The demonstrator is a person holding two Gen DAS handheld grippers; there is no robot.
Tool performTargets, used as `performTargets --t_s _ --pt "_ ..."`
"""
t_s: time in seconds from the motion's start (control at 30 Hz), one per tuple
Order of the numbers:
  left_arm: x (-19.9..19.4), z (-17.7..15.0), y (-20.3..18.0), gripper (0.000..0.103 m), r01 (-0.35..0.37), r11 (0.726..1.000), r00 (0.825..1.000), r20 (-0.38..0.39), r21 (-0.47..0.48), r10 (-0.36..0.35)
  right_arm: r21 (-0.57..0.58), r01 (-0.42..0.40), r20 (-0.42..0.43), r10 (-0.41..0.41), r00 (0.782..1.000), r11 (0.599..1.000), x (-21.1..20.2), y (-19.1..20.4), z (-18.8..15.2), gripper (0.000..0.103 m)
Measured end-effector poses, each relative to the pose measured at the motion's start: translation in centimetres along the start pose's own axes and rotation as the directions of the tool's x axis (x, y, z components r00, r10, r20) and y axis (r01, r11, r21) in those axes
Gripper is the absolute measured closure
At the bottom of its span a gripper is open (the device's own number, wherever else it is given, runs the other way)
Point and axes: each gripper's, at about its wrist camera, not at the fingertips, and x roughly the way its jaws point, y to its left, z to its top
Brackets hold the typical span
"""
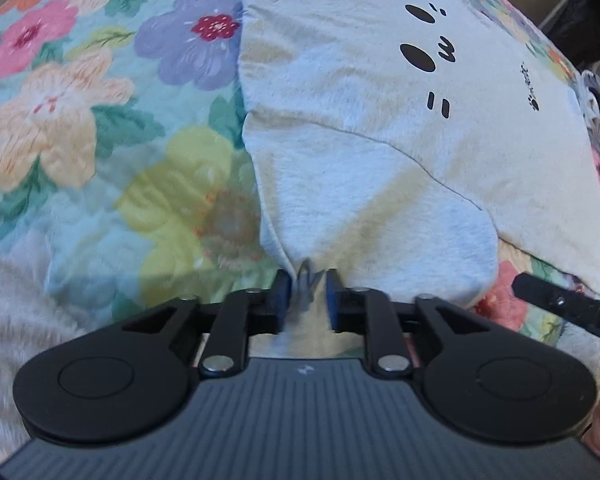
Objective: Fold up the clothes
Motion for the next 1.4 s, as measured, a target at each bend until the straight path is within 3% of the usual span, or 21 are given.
performTargets --t_s 0.07,0.2,0.3,0.33,0.37,0.4,0.47,0.57,0.63,0.7,0.77,0.83,0.87,0.93,1.0,1.03,1.2,1.27,1.33,1.37,1.4 --pt "0.6 0.5 0.0 0.064 -0.009 1.0 1.0 -0.001 0.004 0.009 0.018 -0.012 0.002 0.012 1.0 1.0 0.6 0.0 0.0 0.045" --pt "3.8 1.9 0.1 0.029 -0.033 0.993 0.999 -0.039 0.112 0.037 0.001 -0.032 -0.034 0.032 0.999 0.999 3.7 0.3 0.3 0.031" --pt "5.4 2.4 1.0 0.023 -0.005 0.998 0.999 -0.048 0.069 0.008 -0.161 0.04 -0.074 -0.053 0.996 0.986 7.0 1.8 -0.1 0.031" --pt "4.9 2.3 0.5 0.045 -0.005 0.994 0.999 -0.033 0.107 0.009 -0.215 0.035 -0.071 -0.052 0.996 0.976 7.4 2.4 -0.4 0.035" --pt "4.4 2.2 0.2 0.064 0.001 0.99 1.0 -0.018 0.143 0.002 -0.259 -0.006 -0.071 -0.012 0.997 0.966 7.4 3.0 -0.6 0.083" --pt "3.6 2.1 0.0 0.101 0.041 0.986 0.999 -0.012 0.162 -0.04 -0.275 -0.07 -0.093 0.046 0.995 0.959 7.1 3.5 -0.4 0.096" --pt "1.8 1.9 0.6 0.1 0.137 0.986 0.99 -0.025 0.097 -0.136 -0.286 -0.125 -0.093 0.102 0.99 0.95 5.3 4.1 -0.1 0.096" --pt "-0.5 1.8 1.9 0.097 0.123 0.992 0.992 -0.007 0.002 -0.123 -0.304 -0.154 -0.117 0.124 0.985 0.94 2.2 4.3 -0.5 0.096" --pt "-0.8 1.7 2.6 0.096 0.082 0.997 0.997 0.004 -0.006 -0.082 -0.343 -0.112 -0.129 0.071 0.989 0.933 1.3 3.9 -1.2 0.095" --pt "-0.5 1.4 3.0 0.096 0.058 0.998 0.998 -0.009 -0.008 -0.058 -0.281 -0.113 -0.193 0.059 0.979 0.953 2.0 2.4 -1.4 0.095" --pt "-0.1 0.9 3.6 0.09 0.071 0.997 0.997 -0.025 -0.03 -0.071 -0.153 -0.152 -0.238 0.113 0.965 0.976 2.9 1.1 -1.2 0.094" --pt "0.4 0.5 4.0 0.07 0.08 0.996 0.996 -0.033 -0.043 -0.081 -0.149 -0.162 -0.222 0.126 0.967 0.975 2.7 1.4 -1.2 0.092" --pt "0.6 0.4 3.9 0.067 0.072 0.997 0.997 -0.032 -0.032 -0.073 -0.164 -0.152 -0.207 0.117 0.971 0.975 2.3 1.6 -1.2 0.089" --pt "1.0 0.1 3.6 0.061 0.044 0.999 0.999 -0.024 -0.016 -0.044 -0.157 -0.145 -0.203 0.111 0.973 0.977 1.9 1.7 -1.4 0.077" --pt "1.6 0.2 3.3 0.053 0.024 1.0 1.0 -0.016 -0.007 -0.024 -0.129 -0.153 -0.222 0.122 0.967 0.98 2.0 1.3 -1.7 0.045" --pt "2.0 0.3 3.2 0.046 0.02 1.0 1.0 -0.015 -0.007 -0.02 -0.125 -0.127 -0.229 0.096 0.969 0.984 2.4 1.2 -1.8 0.041" --pt "4.5 0.5 2.4 0.033 -0.018 1.0 1.0 -0.021 -0.019 0.018 -0.088 -0.041 -0.264 0.017 0.964 0.995 4.8 0.6 -1.9 0.04" --pt "4.7 0.5 1.2 0.038 -0.043 0.997 0.999 0.003 0.064 0.043 -0.087 -0.031 -0.266 0.007 0.964 0.996 5.5 0.4 -1.9 0.04" --pt "4.6 0.1 -0.3 0.076 -0.068 0.985 0.997 0.054 0.158 0.061 -0.169 -0.012 -0.225 -0.027 0.974 0.985 5.7 1.2 -1.8 0.042" --pt "4.4 -0.3 -0.8 0.084 -0.069 0.98 0.996 0.069 0.188 0.057 -0.216 -0.003 -0.21 -0.044 0.977 0.976 5.8 1.8 -1.7 0.044" --pt "4.1 -0.6 -1.1 0.096 -0.079 0.976 0.994 0.085 0.201 0.064 -0.248 0.0 -0.195 -0.05 0.979 0.969 5.7 2.2 -1.6 0.066"
